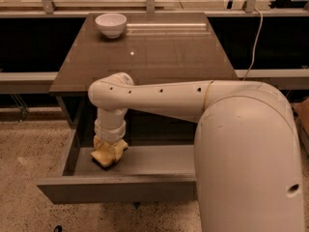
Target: Pick sponge from top drawer and place on counter
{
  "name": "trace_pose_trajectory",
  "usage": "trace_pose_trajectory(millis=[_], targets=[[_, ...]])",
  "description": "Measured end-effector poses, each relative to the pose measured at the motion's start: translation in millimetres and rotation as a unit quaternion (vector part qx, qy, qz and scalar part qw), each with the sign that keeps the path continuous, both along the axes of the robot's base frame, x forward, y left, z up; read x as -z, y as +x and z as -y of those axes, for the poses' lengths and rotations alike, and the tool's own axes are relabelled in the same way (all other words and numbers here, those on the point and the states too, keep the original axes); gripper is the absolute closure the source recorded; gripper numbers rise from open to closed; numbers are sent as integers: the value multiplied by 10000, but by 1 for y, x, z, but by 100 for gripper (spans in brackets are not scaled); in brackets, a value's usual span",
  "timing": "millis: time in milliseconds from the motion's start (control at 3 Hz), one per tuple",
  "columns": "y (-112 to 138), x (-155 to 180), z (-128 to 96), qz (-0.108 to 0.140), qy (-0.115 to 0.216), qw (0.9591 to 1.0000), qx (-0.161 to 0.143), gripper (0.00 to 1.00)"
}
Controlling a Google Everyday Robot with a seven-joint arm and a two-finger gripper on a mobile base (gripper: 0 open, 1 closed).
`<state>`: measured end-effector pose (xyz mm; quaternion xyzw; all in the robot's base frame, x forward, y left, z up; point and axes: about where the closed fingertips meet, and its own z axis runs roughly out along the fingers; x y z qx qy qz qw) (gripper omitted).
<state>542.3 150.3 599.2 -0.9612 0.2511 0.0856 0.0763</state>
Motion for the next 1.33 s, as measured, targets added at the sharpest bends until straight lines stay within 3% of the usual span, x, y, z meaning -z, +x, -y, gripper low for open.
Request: trace_pose_trajectory(millis=[333, 667, 1000, 1333], targets=[[-9, -51, 14, 283, 662, 9973, 155, 100], [-23, -117, 37, 548, 1534, 9863, 262, 100], [-27, -170, 77, 748, 2142, 9725, 532, 100], [-11, -213, 110, 784, 2283, 9661, 913, 100]])
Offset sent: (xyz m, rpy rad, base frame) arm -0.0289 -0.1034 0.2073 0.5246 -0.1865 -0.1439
